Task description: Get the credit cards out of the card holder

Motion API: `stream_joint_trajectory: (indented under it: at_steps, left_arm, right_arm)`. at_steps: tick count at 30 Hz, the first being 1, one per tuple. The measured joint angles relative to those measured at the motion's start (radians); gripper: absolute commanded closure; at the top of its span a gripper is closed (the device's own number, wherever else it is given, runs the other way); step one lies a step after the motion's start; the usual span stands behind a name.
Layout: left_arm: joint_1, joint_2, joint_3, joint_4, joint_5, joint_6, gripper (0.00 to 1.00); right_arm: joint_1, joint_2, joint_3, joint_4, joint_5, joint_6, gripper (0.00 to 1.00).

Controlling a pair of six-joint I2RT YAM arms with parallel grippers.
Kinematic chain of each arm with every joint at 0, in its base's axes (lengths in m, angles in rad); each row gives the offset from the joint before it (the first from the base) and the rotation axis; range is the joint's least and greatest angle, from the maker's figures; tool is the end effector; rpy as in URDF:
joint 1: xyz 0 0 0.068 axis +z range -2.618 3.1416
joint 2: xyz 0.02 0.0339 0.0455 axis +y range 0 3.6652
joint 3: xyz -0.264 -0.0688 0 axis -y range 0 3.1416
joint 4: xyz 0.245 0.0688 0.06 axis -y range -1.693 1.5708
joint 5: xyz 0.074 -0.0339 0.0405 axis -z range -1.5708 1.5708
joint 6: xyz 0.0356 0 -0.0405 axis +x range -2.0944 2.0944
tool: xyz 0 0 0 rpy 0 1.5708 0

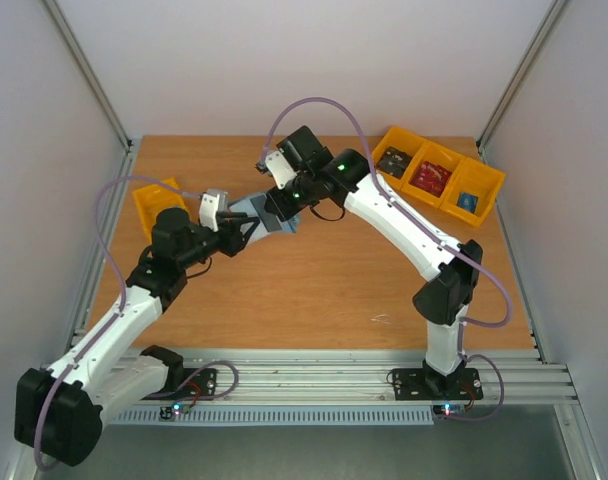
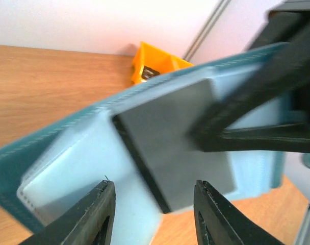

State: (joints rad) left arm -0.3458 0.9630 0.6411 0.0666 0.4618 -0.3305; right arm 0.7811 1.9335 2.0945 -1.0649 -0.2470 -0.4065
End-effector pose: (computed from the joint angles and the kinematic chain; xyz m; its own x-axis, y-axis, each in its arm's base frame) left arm 0.2045 -0.0905 0.2829 -0.4548 -0.1449 -0.8787 0.5936 0.6862 -0.4204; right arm 0.2872 0.2970 0.3736 -0.2001 -0.7383 -0.6441 -0.9463 0.3159 -0.0681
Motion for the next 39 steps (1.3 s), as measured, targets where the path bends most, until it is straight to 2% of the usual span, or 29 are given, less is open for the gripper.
stream_joint_trajectory:
  at_steps: [5,8,14,24,30,32,33,35,37,39]
  left_arm:
    - [0.064,-0.025,0.0,-0.008,0.013,-0.018,0.64]
    - [0.084,-0.048,0.004,-0.003,0.06,0.024,0.69]
    - [0.111,-0.088,0.024,0.02,0.188,0.072,0.71]
    - [0.175,-0.112,0.024,0.138,0.311,-0.085,0.66]
    - [0.187,-0.105,0.025,0.232,0.404,-0.193,0.66]
    - [0.188,-0.101,0.025,0.256,0.432,-0.222,0.71]
    - [0.188,-0.1,0.025,0.27,0.443,-0.238,0.77]
    - [0.194,-0.095,0.025,0.294,0.454,-0.261,0.95]
    - [0.201,-0.091,0.027,0.307,0.459,-0.281,1.0]
    - [0.204,-0.091,0.03,0.32,0.476,-0.289,1.0]
  right_arm:
    - [0.0,-0.061,-0.046,0.062,-0.077,-0.043,0.99]
    - [0.0,-0.087,-0.061,0.096,-0.121,-0.067,0.99]
    - [-0.008,-0.136,-0.124,0.176,-0.222,-0.098,0.99]
    - [-0.061,-0.192,-0.223,0.295,-0.447,-0.119,0.99]
    - [-0.082,-0.203,-0.275,0.386,-0.589,-0.108,0.99]
    - [-0.084,-0.213,-0.304,0.425,-0.621,-0.095,0.99]
    - [-0.085,-0.217,-0.315,0.443,-0.635,-0.087,0.99]
    - [-0.087,-0.219,-0.32,0.467,-0.658,-0.07,0.99]
    - [-0.089,-0.22,-0.32,0.478,-0.676,-0.059,0.97]
    - [-0.093,-0.22,-0.32,0.486,-0.682,-0.052,0.89]
